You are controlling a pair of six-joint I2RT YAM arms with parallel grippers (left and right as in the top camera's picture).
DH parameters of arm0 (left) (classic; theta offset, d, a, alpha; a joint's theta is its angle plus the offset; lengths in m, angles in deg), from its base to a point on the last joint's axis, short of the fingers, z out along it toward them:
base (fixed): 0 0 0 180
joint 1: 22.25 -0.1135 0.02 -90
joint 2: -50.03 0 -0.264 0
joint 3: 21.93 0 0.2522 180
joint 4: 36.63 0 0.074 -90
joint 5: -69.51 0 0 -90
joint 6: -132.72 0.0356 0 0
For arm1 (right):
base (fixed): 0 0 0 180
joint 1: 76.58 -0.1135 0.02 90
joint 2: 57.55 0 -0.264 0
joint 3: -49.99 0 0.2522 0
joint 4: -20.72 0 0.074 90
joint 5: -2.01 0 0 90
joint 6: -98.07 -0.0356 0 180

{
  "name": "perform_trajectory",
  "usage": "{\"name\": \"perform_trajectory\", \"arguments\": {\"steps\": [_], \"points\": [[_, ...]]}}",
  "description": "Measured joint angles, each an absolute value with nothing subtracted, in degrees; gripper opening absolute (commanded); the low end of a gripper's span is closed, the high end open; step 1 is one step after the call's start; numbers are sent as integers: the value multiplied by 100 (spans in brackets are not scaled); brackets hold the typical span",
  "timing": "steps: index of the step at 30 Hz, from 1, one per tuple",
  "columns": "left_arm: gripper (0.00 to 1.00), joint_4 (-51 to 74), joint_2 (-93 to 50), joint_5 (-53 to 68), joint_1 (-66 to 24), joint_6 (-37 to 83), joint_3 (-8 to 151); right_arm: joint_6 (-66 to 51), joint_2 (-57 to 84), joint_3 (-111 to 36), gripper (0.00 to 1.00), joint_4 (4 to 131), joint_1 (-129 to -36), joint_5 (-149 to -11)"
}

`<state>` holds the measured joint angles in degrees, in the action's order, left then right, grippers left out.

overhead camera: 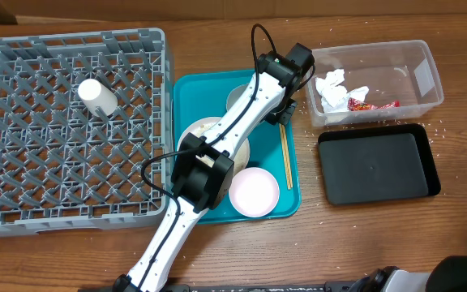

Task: Sort waste into correct bins and load items into the dishwasher
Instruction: 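Grasp the grey bowl rim and carry it to the rack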

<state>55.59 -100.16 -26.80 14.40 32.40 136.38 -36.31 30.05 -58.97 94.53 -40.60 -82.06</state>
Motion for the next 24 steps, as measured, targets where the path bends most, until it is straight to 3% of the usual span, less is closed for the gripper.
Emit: {"name": "perform_trajectory", "arguments": {"steps": [7,15,24], "points": [[4,6188,-10027,-2667,1435,3211,14340,-3631,3005,-5897,100,9455,-4057,-8206],[4,7344,-10049,-2568,1118,2940,16772,-3629,3005,-5897,100,9453,-4057,-8204],[4,7360,-9548,-1530,-919,2761,17067,-3629,3005,-5897,100,9453,-4057,-8204]]}}
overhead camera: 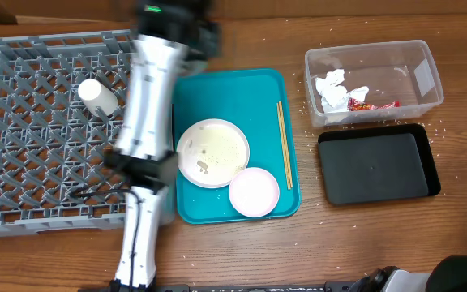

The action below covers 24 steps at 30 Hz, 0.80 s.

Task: Sort waste into correct bins and load items into the dishwasher
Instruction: 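Grasp the grey bowl rim and carry it to the rack, then lower the grey bowl into the rack and release it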

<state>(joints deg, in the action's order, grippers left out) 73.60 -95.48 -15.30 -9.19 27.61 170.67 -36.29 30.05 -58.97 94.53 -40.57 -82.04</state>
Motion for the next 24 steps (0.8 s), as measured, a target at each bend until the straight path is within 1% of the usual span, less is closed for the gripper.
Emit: {"name": "perform_trajectory", "arguments": {"steps": [5,9,18,20,24], "points": [[4,7362,-9485,-612,-2339,2759,17067,-3631,3005,-5897,100,9453,-4060,-8206],[4,7366,-9275,-256,-3098,2763,16777,-3633,3005,-5897,100,9451,-4060,-8204],[4,7392,-7391,-291,-3810,2993,14425,-3629,3005,-5897,100,9453,-4057,-8206],[4,7401,-7166,-22,-3976,3174,14071,-3631,3005,-5897,100,9455,-4057,-8206],[4,7368,-7100,1222,-4494,3904,13100,-3631,3005,-5897,100,9453,-4057,-8204]]}}
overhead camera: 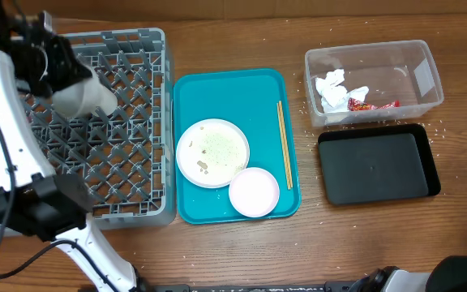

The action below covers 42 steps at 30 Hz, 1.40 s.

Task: Sort waste into correct bins and load items into the dishwasher
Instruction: 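Lower the grey bowl into the rack and release it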

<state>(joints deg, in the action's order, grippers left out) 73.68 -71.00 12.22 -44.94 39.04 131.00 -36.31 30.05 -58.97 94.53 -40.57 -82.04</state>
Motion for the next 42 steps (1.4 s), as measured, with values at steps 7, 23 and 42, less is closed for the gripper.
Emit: {"name": "perform_trajectory", "arguments": {"steps": [7,23,42], "points": [[4,7381,-7216,2966,-5356,5128,11804,-3631,3005,-5897,100,9455,-4057,-8206],[4,6533,-7216,5521,-6022,7224,9271,-3631,3005,-5897,100,9453,-4057,-8206],[6,6214,-7212,5127,-6029,6568,9136,-3631,3005,-5897,100,9453,-4060,-8204]]}}
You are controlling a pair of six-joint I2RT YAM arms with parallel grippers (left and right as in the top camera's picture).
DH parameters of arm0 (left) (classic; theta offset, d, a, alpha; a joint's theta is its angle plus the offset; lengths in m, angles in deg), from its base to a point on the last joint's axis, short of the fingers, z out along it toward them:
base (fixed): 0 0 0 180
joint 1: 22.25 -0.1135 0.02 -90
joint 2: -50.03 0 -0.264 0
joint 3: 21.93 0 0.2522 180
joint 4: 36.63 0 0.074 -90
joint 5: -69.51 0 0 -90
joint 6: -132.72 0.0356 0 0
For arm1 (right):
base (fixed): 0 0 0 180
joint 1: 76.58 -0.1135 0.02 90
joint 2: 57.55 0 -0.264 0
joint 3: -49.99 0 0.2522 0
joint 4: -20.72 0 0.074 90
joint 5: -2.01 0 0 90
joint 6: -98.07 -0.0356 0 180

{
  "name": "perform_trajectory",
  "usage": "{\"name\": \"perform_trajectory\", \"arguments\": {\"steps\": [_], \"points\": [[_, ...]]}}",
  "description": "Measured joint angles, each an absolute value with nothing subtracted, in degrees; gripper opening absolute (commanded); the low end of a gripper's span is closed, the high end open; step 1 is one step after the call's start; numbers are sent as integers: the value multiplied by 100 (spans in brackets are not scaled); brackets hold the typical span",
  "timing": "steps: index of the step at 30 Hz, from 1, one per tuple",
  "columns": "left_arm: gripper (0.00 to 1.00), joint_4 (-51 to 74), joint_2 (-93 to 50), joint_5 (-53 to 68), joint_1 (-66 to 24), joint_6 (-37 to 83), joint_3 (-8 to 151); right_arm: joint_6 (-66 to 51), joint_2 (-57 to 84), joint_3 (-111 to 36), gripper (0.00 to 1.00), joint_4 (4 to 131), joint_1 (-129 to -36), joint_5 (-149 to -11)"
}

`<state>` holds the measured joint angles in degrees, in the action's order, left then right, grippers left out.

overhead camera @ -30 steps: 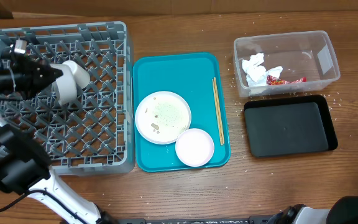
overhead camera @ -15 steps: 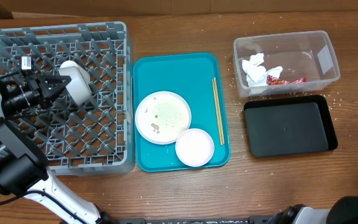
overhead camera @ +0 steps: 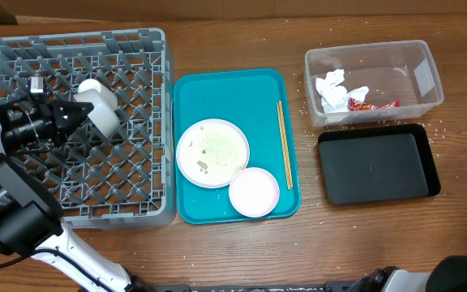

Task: Sort waste into correct bins and load items into the dishwasher
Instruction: 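Lower the grey bowl into the rack and release it, then swing the left gripper over to the pink bowl on the tray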

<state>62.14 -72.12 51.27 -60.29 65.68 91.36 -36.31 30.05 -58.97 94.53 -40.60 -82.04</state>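
Note:
The grey dish rack [overhead camera: 136, 49] fills the left of the table. Two white cups lie close together in it, one [overhead camera: 92, 88] behind the other [overhead camera: 107, 120]. My left gripper [overhead camera: 81, 111] lies over the rack just left of them, with its tips pointing right at the cups. The fingers look like one dark wedge from above, so their gap is hidden. On the teal tray [overhead camera: 217, 89] sit a dirty cream plate [overhead camera: 212, 152], a small pink bowl [overhead camera: 254, 192] and a wooden chopstick [overhead camera: 284, 144]. My right gripper is out of view.
At the back right stands a clear plastic bin [overhead camera: 424, 77] holding crumpled tissue and a red wrapper. A black tray [overhead camera: 377, 164] lies in front of it. Crumbs are scattered around both.
The left arm has dropped lower over the rack. The white cup it carried at the rack's back left now lies in the rack beside the first cup, with the gripper tips at its left.
My left gripper was at the back of the teal tray, at a white cup there. Then the arm was over the rack's right edge and the tray's back was bare. Then it held the cup above the rack. Now two cups lie in the rack.

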Motion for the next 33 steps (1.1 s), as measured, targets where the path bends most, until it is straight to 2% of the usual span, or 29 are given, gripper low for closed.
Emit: {"name": "perform_trajectory", "arguments": {"steps": [7,10,13,16,18,20,22,23,26,33], "points": [[19,6020,-7094,4120,-6029,5515,9494,-3629,3005,-5897,100,9453,-4057,-8204],[33,6007,-7009,3451,-6033,4984,9704,-3629,3005,-5897,100,9455,-4057,-8208],[41,6000,-6974,1932,-6088,4241,10012,-3631,3005,-5897,100,9455,-4057,-8206],[59,6138,-7096,699,-6088,3806,10193,-3631,3005,-5897,100,9453,-4057,-8204],[62,6254,-7162,81,-6088,3550,10377,-3629,3005,-5897,100,9453,-4057,-8206],[56,6348,-7194,-442,-6088,3325,10615,-3631,3005,-5897,100,9451,-4057,-8204],[38,6512,-7194,-829,-6088,3111,10891,-3629,3005,-5897,100,9453,-4060,-8204],[19,6592,-7194,-969,-6088,3049,11037,-3633,3005,-5897,100,9453,-4057,-8204],[4,6857,-7194,-1200,-6083,2914,11540,-3631,3005,-5897,100,9453,-4057,-8206],[4,7250,-7192,-735,-5546,3137,12392,-3631,3005,-5897,100,9455,-4057,-8206]]}}
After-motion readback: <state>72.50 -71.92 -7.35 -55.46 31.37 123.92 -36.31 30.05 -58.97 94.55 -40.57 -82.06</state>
